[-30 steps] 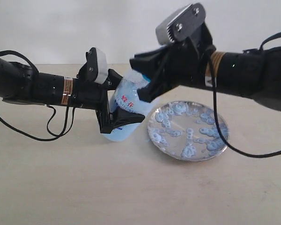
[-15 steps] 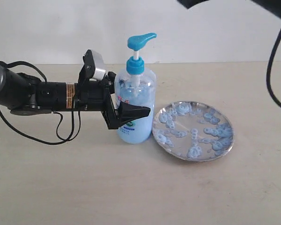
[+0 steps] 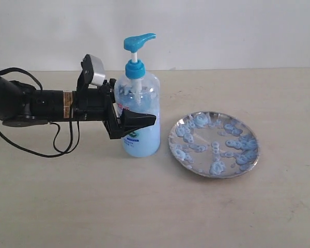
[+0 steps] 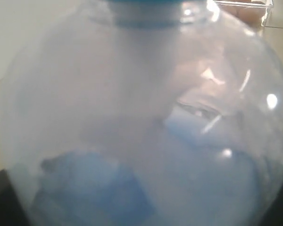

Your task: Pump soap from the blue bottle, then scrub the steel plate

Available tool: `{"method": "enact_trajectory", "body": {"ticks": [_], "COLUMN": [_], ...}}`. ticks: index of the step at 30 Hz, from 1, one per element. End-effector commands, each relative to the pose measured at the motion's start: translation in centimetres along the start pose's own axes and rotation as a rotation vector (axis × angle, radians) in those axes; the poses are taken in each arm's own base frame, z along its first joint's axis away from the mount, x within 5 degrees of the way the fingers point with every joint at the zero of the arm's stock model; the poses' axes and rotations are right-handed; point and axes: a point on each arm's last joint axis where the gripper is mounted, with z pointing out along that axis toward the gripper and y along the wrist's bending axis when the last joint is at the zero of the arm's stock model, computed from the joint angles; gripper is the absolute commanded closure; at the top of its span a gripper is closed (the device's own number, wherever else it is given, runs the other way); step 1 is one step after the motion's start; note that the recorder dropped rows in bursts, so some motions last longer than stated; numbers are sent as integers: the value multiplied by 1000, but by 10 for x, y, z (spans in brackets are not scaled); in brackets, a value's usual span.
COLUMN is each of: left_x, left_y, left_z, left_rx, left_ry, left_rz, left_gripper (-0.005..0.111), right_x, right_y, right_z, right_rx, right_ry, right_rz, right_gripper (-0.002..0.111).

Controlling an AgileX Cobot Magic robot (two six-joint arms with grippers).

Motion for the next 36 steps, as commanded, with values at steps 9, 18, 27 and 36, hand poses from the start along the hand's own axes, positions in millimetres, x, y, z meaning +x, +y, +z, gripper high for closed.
{"method": "enact_trajectory", "body": {"ticks": [9,18,27,36], "left_x": [-21,-79,-147,-252], "left_y": [12,24,13,-68], "left_z": [-9,-74,-161,-279], "left_rx": [-84,-115,-389,-1204], "left_ry": [-169,-177,73,-278], "left_rz": [-65,47,-89,-190], "left_gripper": [-2,1,67,103], "right_x": [25,13,31,29], "right_y": [4,-9,-1,3], "right_z": [-12,-45,-60,-66], "right_rx": [-3,30,-39,-119], "right_ry": [92,45,126,178], "right_rz": [41,64,61,143], "right_gripper": [101,101,101,101]}}
